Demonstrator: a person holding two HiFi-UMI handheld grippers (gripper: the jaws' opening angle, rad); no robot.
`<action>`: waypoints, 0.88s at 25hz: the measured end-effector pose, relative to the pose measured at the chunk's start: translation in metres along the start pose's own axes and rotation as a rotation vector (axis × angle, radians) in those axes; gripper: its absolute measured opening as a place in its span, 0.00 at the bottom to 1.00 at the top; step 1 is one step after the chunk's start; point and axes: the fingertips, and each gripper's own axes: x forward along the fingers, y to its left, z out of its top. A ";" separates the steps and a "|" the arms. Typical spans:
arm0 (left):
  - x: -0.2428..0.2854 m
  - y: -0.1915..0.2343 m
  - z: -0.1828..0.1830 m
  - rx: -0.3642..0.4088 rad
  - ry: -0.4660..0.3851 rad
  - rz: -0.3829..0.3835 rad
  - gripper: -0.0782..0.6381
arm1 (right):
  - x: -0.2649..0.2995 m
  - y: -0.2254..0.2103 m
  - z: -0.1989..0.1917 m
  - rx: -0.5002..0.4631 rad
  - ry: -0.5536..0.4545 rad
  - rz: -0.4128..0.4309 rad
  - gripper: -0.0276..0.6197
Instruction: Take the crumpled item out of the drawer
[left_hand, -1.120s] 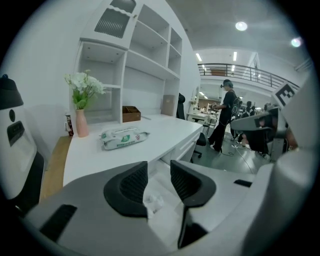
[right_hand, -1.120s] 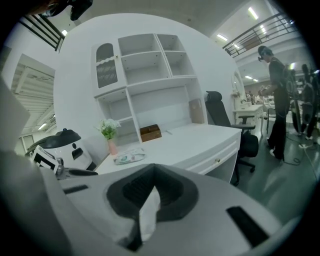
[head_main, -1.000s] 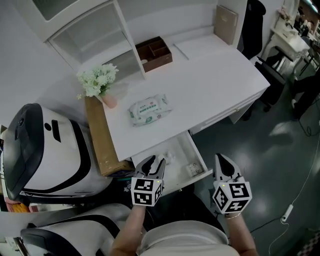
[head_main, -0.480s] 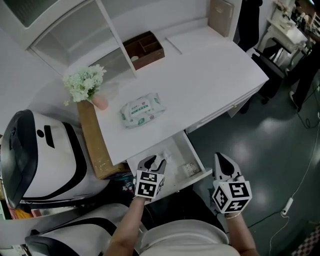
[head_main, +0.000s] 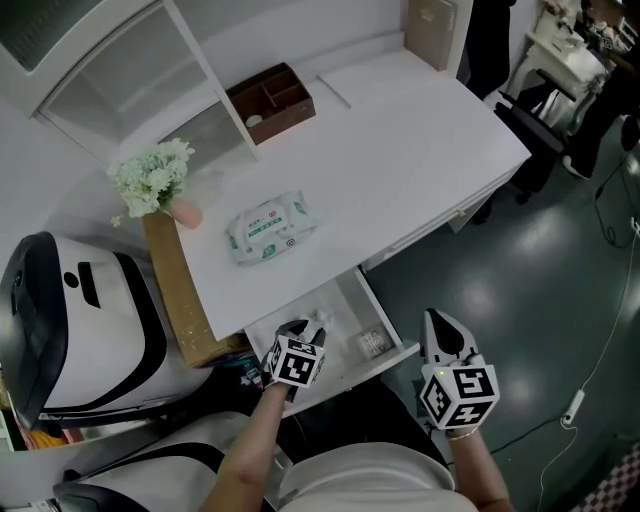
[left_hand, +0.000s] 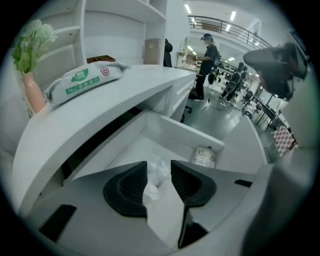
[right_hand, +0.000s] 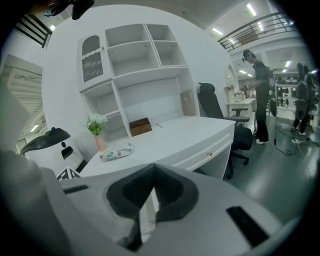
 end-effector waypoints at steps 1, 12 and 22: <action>0.003 -0.001 -0.002 0.013 0.013 -0.001 0.31 | 0.000 -0.001 -0.001 0.001 0.003 -0.002 0.05; 0.043 -0.003 -0.025 0.189 0.163 0.005 0.31 | 0.006 -0.013 -0.012 0.008 0.039 -0.008 0.05; 0.077 0.006 -0.044 0.273 0.266 0.013 0.31 | 0.012 -0.018 -0.021 0.016 0.070 -0.005 0.05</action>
